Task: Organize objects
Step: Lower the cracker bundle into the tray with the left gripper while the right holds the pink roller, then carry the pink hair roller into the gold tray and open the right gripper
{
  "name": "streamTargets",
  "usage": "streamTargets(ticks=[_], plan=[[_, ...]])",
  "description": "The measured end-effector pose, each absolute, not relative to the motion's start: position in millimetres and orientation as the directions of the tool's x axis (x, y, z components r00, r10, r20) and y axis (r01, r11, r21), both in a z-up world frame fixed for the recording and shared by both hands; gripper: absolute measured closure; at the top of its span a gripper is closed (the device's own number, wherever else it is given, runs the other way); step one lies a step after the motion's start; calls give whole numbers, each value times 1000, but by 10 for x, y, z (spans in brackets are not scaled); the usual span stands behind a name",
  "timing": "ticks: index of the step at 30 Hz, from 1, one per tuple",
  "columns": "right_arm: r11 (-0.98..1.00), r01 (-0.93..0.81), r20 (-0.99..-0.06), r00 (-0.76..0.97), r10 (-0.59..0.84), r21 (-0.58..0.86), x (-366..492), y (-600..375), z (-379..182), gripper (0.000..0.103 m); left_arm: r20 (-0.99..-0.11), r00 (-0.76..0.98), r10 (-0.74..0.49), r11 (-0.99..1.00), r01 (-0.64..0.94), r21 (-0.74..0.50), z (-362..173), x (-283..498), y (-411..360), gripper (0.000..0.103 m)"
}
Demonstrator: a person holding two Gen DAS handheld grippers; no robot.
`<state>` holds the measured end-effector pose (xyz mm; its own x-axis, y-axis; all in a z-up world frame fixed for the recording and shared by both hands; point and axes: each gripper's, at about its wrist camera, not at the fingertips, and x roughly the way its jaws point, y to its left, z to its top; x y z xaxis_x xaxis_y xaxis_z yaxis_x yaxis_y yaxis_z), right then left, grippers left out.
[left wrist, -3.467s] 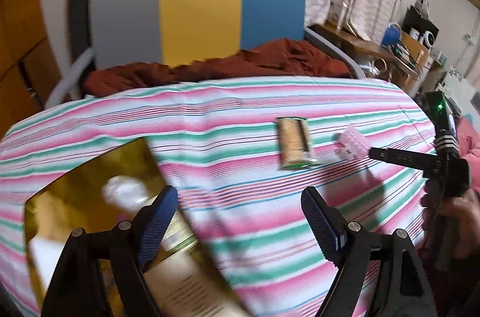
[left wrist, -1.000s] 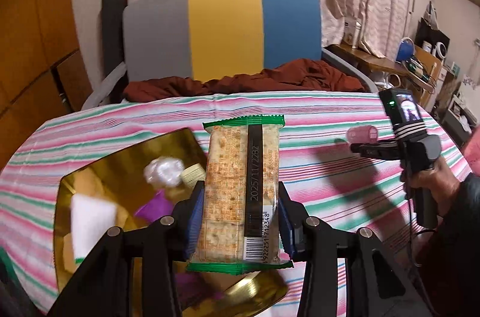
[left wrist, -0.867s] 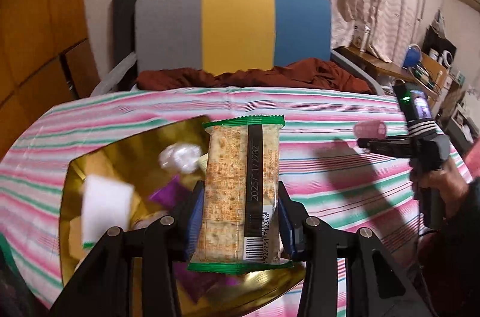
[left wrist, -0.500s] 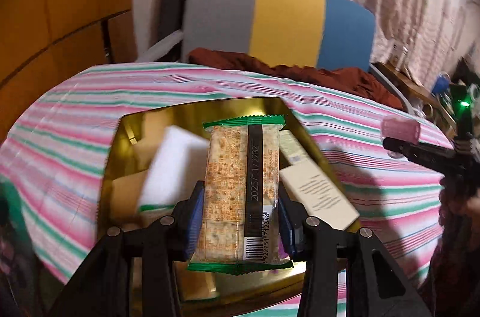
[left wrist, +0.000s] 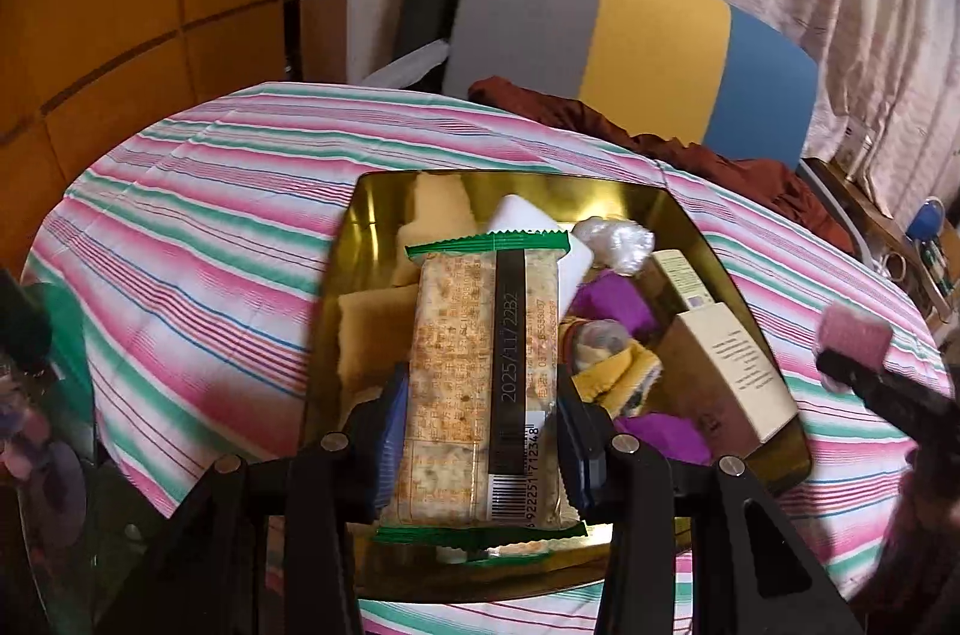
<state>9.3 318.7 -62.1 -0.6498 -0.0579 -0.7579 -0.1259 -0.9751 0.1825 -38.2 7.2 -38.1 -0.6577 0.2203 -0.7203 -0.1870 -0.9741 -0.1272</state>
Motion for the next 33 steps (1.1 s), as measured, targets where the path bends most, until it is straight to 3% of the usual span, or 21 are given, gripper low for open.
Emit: streamTargets(ticks=[7, 10, 24, 30, 33], plan=[[-970, -166, -776, -630, -32, 175, 241, 3260, -734, 80, -731, -646, 222, -973, -195, -123, -451, -410, 145, 58], [-972, -163, -774, -633, -26, 167, 249, 3234, -710, 80, -730, -651, 208, -975, -194, -106, -466, -428, 187, 50], [-980, -117, -744, -667, -43, 162, 173, 3075, -505, 80, -722, -659, 210, -976, -183, -117, -460, -442, 166, 44], [-987, 4, -708, -696, -119, 162, -74, 2708, -256, 80, -713, -671, 205, -978, -168, -122, -402, -418, 97, 36], [-986, 63, -709, -688, -157, 156, -301, 2462, -213, 80, -703, -687, 186, -982, -150, -113, -348, -397, 43, 25]])
